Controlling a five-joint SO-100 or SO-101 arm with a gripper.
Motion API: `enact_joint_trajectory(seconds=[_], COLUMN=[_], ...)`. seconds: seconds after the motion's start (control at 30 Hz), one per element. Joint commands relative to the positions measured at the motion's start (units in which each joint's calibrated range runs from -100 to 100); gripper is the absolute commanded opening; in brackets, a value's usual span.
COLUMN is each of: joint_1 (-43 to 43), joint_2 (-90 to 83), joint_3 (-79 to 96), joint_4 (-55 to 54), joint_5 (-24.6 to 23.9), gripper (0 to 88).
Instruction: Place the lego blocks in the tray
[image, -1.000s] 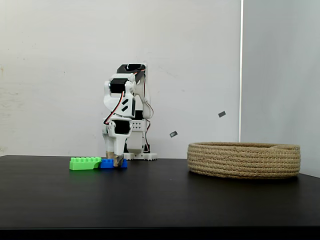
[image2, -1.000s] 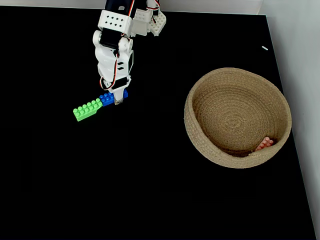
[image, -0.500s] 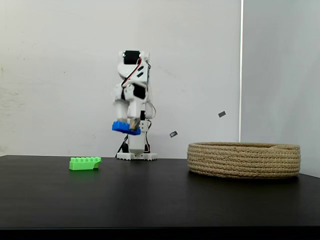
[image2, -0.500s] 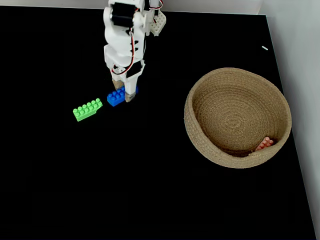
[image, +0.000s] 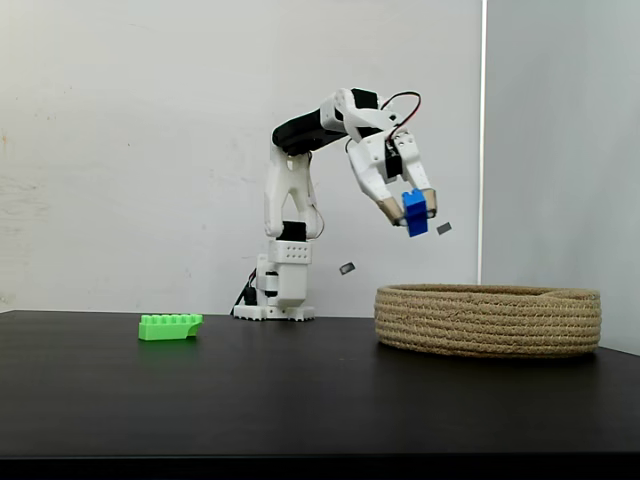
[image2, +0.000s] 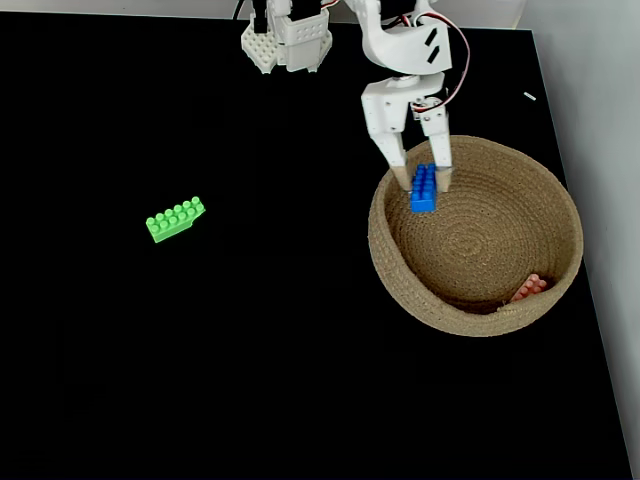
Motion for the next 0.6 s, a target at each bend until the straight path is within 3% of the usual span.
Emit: enact_joint_trajectory(seconds=[0.0, 0.03, 0.07, 0.33, 0.57], joint_1=[-4.3, -4.8, -5.0, -0.3, 17.3], joint_2=[0.4, 1.0, 1.3, -2.3, -7.1], joint_3=[-2.0, -1.7, -1.2, -1.0, -2.3], joint_4=[-2.6, -2.6, -2.6, -1.1, 8.8], joint_5=[-0.3, -0.5, -0.6, -2.1, -6.0], gripper=[16.0, 28.0, 31.7, 32.4, 29.3])
